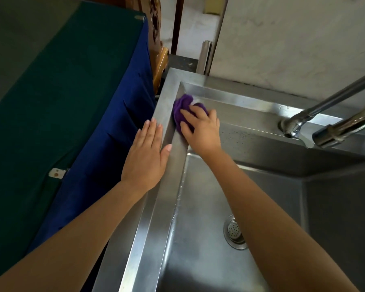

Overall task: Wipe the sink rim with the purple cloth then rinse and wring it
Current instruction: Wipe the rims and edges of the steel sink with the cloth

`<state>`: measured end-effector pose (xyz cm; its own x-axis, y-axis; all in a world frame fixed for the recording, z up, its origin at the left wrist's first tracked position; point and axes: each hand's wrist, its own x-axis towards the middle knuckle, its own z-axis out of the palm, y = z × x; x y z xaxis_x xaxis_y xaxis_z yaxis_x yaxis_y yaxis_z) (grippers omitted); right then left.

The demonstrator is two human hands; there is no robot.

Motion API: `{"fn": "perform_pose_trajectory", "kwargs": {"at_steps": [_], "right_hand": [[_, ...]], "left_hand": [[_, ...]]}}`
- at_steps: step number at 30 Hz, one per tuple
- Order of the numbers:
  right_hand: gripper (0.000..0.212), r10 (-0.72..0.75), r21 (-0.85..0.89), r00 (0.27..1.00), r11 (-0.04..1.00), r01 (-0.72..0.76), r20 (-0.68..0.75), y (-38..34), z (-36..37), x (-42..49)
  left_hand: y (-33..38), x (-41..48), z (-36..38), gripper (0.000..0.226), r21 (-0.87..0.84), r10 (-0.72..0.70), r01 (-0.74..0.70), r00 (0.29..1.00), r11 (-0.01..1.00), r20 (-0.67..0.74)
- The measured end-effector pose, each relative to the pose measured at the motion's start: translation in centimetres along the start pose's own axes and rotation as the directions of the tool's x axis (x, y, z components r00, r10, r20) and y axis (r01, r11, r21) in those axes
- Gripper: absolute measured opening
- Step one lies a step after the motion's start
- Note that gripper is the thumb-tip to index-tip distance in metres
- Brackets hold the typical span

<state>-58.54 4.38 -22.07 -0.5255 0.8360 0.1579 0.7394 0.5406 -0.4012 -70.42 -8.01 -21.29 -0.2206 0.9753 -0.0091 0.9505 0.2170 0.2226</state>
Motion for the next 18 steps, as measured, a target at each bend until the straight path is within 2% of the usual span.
{"fn": "perform_pose_trajectory", "kwargs": {"at_steps": [2, 5, 11, 15, 18], "right_hand": [[0.04, -0.081, -0.007, 0.997, 0.997, 0.081, 0.006, -0.2, -0.1, -2.1], [0.042, -0.137, -0.129, 0.991, 0.982, 0.136, -0.003, -0.7, -0.1, -3.2], [0.04, 0.018, -0.246, 0.999, 0.969, -0.006, 0.047, -0.3, -0.3, 3.7], [0.035, -0.02, -0.364, 0.999, 0.931, 0.037, 0.048, 0.0, -0.5, 5.1], [0.032, -0.029, -0.383, 0.999, 0.923, 0.044, 0.045, 0.8, -1.2, 4.7]], "left_hand": [[0.1, 0.0, 0.0, 0.068, -0.011, 0.001, -0.001, 1.0, 1.0, 0.002], [0.1, -0.1, -0.1, 0.069, -0.007, -0.008, 0.008, 1.0, 1.0, -0.002], [0.0, -0.1, 0.0, 0.072, 0.044, 0.007, -0.006, 1.0, 0.999, -0.014], [-0.1, -0.1, 0.1, 0.073, 0.05, 0.008, -0.008, 1.0, 0.999, 0.003], [0.0, -0.1, -0.1, 0.074, 0.052, 0.0, 0.0, 1.0, 0.999, 0.005]]}}
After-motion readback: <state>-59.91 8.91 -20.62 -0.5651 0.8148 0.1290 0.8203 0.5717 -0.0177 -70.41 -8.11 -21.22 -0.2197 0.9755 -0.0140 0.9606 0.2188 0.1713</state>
